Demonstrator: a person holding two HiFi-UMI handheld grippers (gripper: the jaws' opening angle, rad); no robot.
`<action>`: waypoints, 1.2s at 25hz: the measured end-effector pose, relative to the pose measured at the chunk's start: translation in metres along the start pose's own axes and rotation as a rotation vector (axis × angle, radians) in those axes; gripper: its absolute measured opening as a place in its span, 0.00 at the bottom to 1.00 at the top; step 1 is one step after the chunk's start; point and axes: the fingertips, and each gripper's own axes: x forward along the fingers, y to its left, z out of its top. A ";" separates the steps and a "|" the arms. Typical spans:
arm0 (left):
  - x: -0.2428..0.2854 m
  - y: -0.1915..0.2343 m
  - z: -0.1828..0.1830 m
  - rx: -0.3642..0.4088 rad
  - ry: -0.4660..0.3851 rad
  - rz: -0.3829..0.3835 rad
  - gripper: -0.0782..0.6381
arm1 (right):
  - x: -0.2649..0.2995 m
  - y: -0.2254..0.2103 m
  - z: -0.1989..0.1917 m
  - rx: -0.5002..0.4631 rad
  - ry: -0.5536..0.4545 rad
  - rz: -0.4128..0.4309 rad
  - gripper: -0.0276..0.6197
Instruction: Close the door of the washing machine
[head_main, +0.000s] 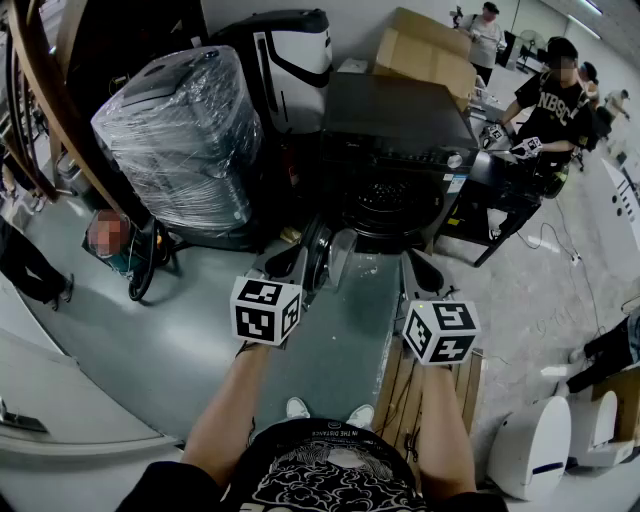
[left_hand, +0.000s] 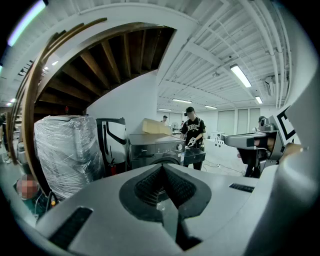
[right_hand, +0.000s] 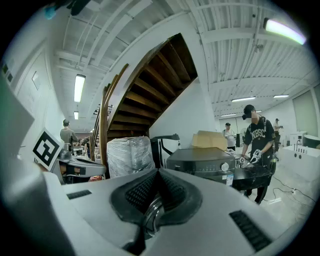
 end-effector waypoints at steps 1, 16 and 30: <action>0.000 -0.001 0.000 0.001 -0.002 -0.001 0.15 | 0.000 -0.001 0.000 0.006 -0.005 -0.002 0.07; 0.020 0.001 -0.017 -0.037 0.028 -0.012 0.15 | 0.008 -0.004 -0.011 0.024 0.000 0.043 0.08; 0.029 0.027 -0.062 -0.114 0.135 0.054 0.16 | 0.027 0.013 -0.038 0.057 0.044 0.225 0.08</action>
